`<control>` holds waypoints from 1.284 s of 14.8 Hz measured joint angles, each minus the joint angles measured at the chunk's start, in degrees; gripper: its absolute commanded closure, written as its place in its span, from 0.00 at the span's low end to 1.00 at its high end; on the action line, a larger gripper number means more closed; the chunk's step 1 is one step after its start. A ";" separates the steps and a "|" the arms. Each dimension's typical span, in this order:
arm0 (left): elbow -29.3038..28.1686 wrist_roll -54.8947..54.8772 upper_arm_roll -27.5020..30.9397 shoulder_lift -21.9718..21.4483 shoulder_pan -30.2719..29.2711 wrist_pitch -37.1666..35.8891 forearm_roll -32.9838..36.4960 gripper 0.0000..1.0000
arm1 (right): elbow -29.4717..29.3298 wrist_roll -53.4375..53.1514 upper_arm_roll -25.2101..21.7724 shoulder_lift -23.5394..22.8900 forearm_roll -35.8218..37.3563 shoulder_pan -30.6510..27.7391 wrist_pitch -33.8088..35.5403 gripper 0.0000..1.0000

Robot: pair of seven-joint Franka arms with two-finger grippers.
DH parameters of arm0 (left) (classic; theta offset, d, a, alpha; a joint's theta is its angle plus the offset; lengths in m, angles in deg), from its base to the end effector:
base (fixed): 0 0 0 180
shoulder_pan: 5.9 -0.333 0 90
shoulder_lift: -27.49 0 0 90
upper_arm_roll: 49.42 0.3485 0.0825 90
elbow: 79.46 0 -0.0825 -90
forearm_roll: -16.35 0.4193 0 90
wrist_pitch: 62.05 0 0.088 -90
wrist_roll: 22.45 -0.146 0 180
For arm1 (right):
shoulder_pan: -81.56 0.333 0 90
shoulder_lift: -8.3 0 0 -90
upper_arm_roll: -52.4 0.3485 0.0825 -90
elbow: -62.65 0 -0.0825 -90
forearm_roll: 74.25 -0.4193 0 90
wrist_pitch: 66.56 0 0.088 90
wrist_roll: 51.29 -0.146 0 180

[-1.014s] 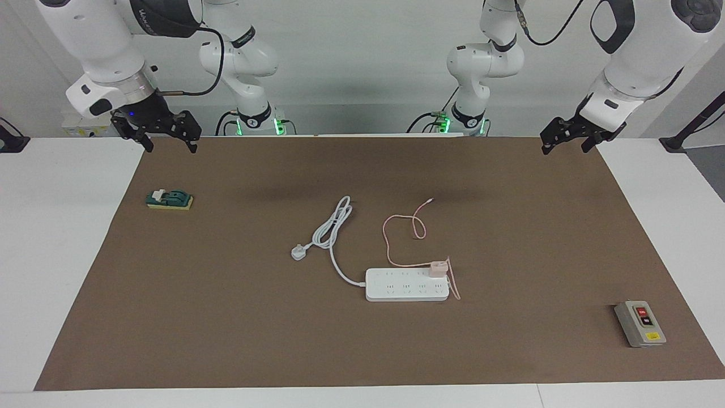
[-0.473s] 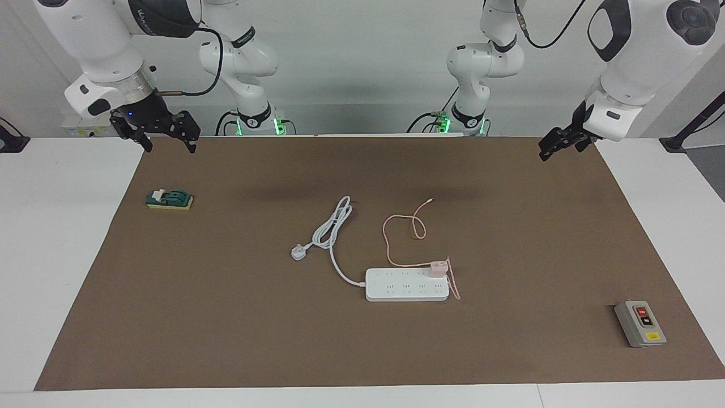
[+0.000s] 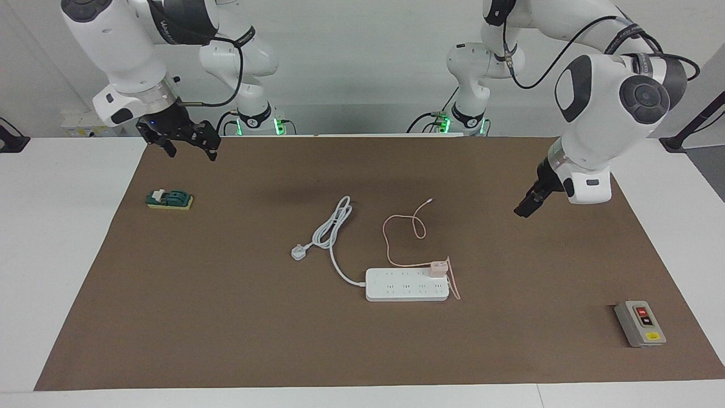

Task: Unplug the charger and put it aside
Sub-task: 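Reach the left gripper to the pink charger while the right gripper reaches the strip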

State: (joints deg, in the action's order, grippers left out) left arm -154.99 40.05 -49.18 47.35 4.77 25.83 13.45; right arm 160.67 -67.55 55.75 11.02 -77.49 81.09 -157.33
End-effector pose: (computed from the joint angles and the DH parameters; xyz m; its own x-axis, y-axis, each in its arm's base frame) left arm 0.6765 -0.1326 0.5194 0.6065 0.7883 -0.1037 0.7831 -0.6148 -0.0933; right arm 0.5661 0.0373 0.5761 0.9684 -0.2322 -0.0909 -0.2357 -0.9714 -0.0292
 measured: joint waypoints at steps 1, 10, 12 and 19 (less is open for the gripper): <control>-0.99 6.69 -0.02 0.47 0.80 3.92 -0.41 0.00 | 0.58 -4.64 0.07 -0.32 -1.39 1.73 -0.97 0.00; -16.81 37.53 -0.09 0.67 5.85 23.82 -0.66 0.00 | 2.20 -41.35 0.33 -12.32 -11.12 14.50 -19.84 0.00; -19.33 40.51 -0.07 1.13 7.25 27.43 -0.66 0.00 | 2.23 -46.54 0.35 -16.03 -13.57 16.56 -25.73 0.00; -19.73 45.25 -0.02 5.54 10.49 34.99 -0.66 0.00 | -0.92 -59.93 0.35 -28.52 -21.31 21.53 -39.78 0.00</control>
State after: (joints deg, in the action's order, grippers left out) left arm -174.72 85.29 -49.20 52.89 15.25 60.83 12.79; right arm 159.76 -127.48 56.10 -17.49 -98.80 102.62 -197.12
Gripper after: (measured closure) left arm 0.000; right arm 0.000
